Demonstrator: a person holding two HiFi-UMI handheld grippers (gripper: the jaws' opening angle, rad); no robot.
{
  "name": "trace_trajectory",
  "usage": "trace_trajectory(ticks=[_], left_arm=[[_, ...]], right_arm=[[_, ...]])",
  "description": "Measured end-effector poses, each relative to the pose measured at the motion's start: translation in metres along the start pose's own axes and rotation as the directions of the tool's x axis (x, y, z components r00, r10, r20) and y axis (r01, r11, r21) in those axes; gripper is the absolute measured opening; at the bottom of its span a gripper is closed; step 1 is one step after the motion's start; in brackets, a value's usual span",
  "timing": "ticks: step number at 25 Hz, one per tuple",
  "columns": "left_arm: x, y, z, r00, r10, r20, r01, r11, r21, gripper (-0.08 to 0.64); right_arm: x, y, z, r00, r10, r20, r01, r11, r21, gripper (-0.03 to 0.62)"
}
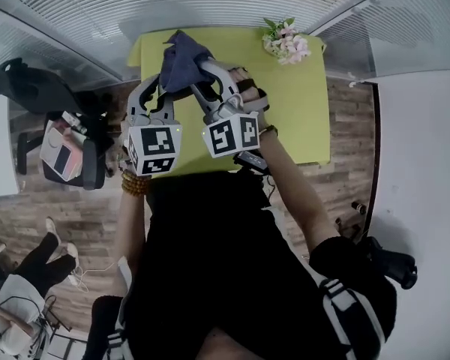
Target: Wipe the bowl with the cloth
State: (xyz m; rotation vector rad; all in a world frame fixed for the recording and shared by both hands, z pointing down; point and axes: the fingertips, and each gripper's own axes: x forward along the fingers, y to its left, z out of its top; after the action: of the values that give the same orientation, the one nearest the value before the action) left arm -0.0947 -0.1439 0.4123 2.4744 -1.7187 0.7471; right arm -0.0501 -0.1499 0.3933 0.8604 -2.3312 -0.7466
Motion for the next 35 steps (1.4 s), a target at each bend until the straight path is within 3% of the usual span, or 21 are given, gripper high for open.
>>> trace_trajectory(ticks=[2,6,9,11,13,16,18,19,20,23,24,25,26,27,28,30,31,32,33,34,35], left_arm=[[-0.011,0.003,0.019,0.998,0.012,0.065,-0.011,1.000,-0.022,0.035],[-0.025,0.015,0.032,0.987,0.024,0.157,0.017,0.967,-0.255,0.032],[-0.032,0.023,0.036,0.978,0.016,0.208,0.088,0.874,-0.478,0.037],[-0.036,0.028,0.037,0.970,0.030,0.240,0.119,0.806,-0.580,0.043],[-0.040,0.033,0.034,0.964,0.059,0.259,0.134,0.735,-0.665,0.052],[-0.043,0.038,0.021,0.961,0.108,0.254,0.134,0.620,-0.773,0.060],[-0.045,0.038,0.016,0.958,0.141,0.249,0.129,0.565,-0.815,0.063],[-0.047,0.039,0.015,0.955,0.158,0.252,0.129,0.544,-0.829,0.064],[-0.050,0.040,0.015,0.950,0.175,0.259,0.134,0.520,-0.843,0.064],[-0.054,0.038,0.015,0.936,0.183,0.302,0.204,0.418,-0.885,0.069],[-0.054,0.034,0.015,0.931,0.162,0.326,0.243,0.392,-0.887,0.078],[-0.052,0.029,0.016,0.927,0.123,0.355,0.283,0.393,-0.875,0.097],[-0.048,0.023,0.018,0.923,0.066,0.379,0.318,0.424,-0.848,0.112],[-0.046,0.017,0.021,0.921,0.000,0.389,0.342,0.477,-0.810,0.126],[-0.044,0.014,0.025,0.924,-0.056,0.377,0.345,0.543,-0.765,0.138],[-0.042,0.013,0.030,0.949,-0.097,0.301,0.274,0.728,-0.629,0.138],[-0.040,0.012,0.032,0.965,-0.088,0.246,0.208,0.831,-0.516,0.135],[-0.036,0.011,0.032,0.979,-0.073,0.192,0.144,0.909,-0.392,0.095],[-0.032,0.008,0.031,0.987,-0.062,0.151,0.106,0.947,-0.303,0.052],[-0.029,0.006,0.031,0.989,-0.066,0.135,0.103,0.953,-0.286,0.049],[-0.029,0.005,0.032,0.986,-0.086,0.145,0.131,0.933,-0.336,0.049]], right_arm=[[-0.008,-0.013,0.013,0.998,-0.045,0.048,0.039,0.992,0.120,0.058],[-0.013,-0.030,0.034,0.986,-0.127,0.110,0.086,0.945,0.315,0.049],[-0.015,-0.035,0.039,0.977,-0.150,0.153,0.040,0.831,0.555,0.066],[-0.017,-0.036,0.040,0.970,-0.179,0.164,0.035,0.773,0.634,0.066],[-0.017,-0.033,0.041,0.964,-0.206,0.168,0.039,0.736,0.676,0.067],[-0.015,-0.025,0.039,0.965,-0.227,0.134,0.072,0.717,0.693,0.066],[-0.015,-0.020,0.031,0.970,-0.228,0.089,0.098,0.694,0.713,0.059],[-0.015,-0.017,0.027,0.973,-0.223,0.067,0.101,0.665,0.740,0.050],[-0.016,-0.014,0.023,0.976,-0.211,0.054,0.088,0.609,0.788,0.044],[-0.016,-0.013,0.015,0.987,-0.140,0.077,-0.032,0.303,0.952,0.051],[-0.015,-0.015,0.013,0.989,-0.118,0.090,-0.059,0.243,0.968,0.054],[-0.014,-0.019,0.012,0.991,-0.099,0.095,-0.068,0.242,0.968,0.054],[-0.012,-0.022,0.010,0.992,-0.084,0.090,-0.060,0.306,0.950,0.052],[-0.012,-0.026,0.009,0.994,-0.073,0.078,-0.040,0.421,0.906,0.043],[-0.012,-0.028,0.009,0.995,-0.070,0.065,-0.014,0.563,0.826,0.038],[-0.018,-0.034,0.017,0.995,-0.084,0.059,0.035,0.822,0.569,0.037],[-0.021,-0.035,0.025,0.993,-0.094,0.067,0.058,0.909,0.414,0.037],[-0.024,-0.034,0.035,0.992,-0.102,0.080,0.078,0.962,0.262,0.037],[-0.028,-0.031,0.045,0.990,-0.108,0.094,0.096,0.987,0.126,0.037],[-0.031,-0.029,0.054,0.987,-0.119,0.107,0.117,0.993,0.019,0.037],[-0.034,-0.027,0.061,0.984,-0.130,0.120,0.137,0.989,-0.047,0.037]])
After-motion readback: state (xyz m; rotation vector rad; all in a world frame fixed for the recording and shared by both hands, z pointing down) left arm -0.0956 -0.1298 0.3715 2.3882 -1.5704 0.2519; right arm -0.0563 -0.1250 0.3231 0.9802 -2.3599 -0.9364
